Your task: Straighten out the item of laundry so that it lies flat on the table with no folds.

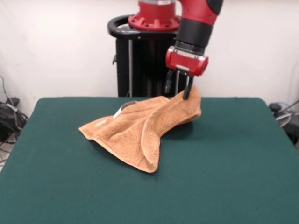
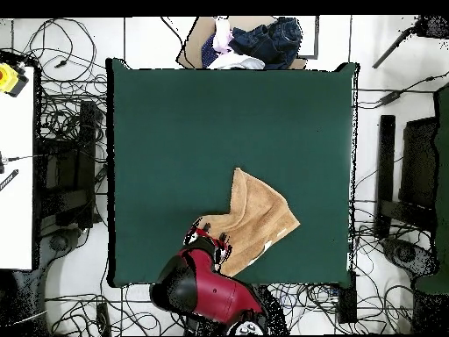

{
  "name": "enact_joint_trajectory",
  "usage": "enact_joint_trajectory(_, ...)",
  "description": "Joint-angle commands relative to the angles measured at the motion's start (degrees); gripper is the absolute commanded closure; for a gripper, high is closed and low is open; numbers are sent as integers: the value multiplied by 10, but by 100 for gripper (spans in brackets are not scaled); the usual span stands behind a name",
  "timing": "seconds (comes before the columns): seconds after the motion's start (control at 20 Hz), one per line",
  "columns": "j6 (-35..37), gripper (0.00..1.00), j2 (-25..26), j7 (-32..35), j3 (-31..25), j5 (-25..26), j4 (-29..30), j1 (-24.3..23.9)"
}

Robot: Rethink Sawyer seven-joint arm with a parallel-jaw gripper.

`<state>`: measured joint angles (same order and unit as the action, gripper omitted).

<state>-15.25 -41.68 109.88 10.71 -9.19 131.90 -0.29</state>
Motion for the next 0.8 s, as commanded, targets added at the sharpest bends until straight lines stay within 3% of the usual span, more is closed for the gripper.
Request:
enact_joint_trajectory(0.05, -58, 0, 72, 142, -66, 10, -17, -9)
enact_joint_trajectory(0.25, -79, 0, 95, 143, -71, 14, -25, -16)
enact_joint_trajectory(0.8, -85, 0, 88, 159, -75, -19, -21, 6)
